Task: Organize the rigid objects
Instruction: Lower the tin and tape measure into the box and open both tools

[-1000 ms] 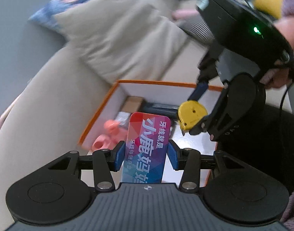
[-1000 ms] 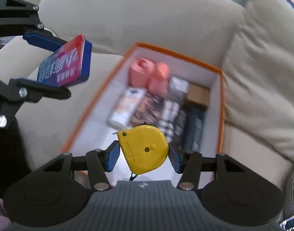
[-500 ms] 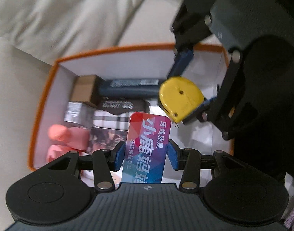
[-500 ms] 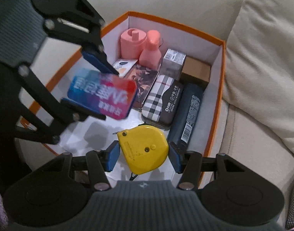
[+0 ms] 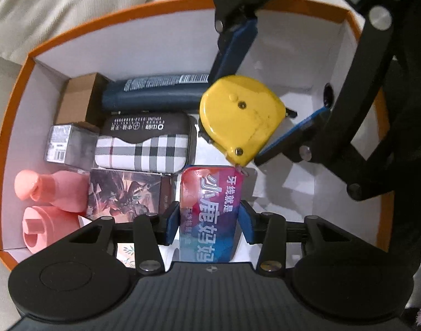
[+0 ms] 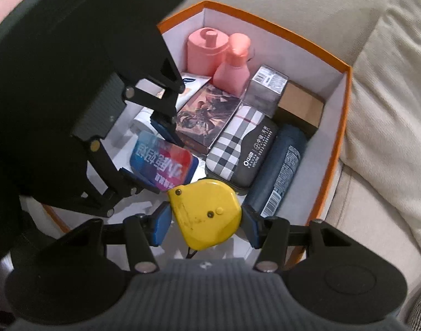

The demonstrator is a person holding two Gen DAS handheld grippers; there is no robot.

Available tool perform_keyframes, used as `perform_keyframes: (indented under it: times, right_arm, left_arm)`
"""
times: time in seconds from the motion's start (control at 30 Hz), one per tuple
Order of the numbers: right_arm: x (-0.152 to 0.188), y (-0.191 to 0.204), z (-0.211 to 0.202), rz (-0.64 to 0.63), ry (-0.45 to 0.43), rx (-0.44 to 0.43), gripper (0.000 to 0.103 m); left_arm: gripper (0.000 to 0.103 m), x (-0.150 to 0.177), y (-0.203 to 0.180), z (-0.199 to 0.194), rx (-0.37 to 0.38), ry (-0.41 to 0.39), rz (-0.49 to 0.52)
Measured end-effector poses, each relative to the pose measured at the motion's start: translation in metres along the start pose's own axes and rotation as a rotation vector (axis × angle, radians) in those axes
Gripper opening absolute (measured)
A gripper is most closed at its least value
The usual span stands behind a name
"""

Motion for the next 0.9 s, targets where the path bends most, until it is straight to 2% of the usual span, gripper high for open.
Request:
perform_keyframes:
  times: [0.2, 0.3, 0.37, 0.5, 0.63, 0.8, 0.9]
  right_arm:
    - [-0.003, 0.001, 0.002, -0.029, 0.014, 0.021, 0.056]
    - [-0.004, 0.001, 0.003, -0.030, 0.017, 0.022, 0.056]
    - [-0.004, 0.002, 0.004, -0.029, 0.021, 0.030, 0.056]
    - [-0.005, 0.001, 0.004, -0.018, 0.026, 0.030, 0.056]
    - [-0.004, -0.001, 0.002, -0.001, 0.026, 0.004, 0.056]
    - [-0.004, 0.002, -0.004, -0.045, 0.022, -0.008, 0.056]
    - [-0.008, 0.004, -0.002, -0.085, 0.045, -0.026, 0.056]
  left_arm:
    - [0.053, 0.006, -0.002, 0.009, -0.017, 0.031, 0.008]
    - [0.056, 0.007, -0.001, 0.010, -0.017, 0.027, -0.012]
    - [0.064, 0.007, -0.001, 0.009, -0.033, 0.027, -0.016]
    - [0.065, 0.010, 0.001, 0.003, -0.042, 0.017, -0.041]
    - [0.065, 0.022, 0.005, -0.020, -0.026, -0.037, -0.100]
    - [0.065, 0.047, 0.017, -0.065, -0.019, -0.160, -0.265]
    - [0.065, 0.060, 0.021, -0.091, -0.040, -0.207, -0.365]
Point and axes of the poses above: each gripper's, at about its wrist camera, not at the fingertips, and z roughly the way its jaws point, y to its left, x to its underside, the point moved 1 cm from there along z, roughly the way its jaws point, and after that the axes turned 2 degrees about y, right-handed, at the moved point
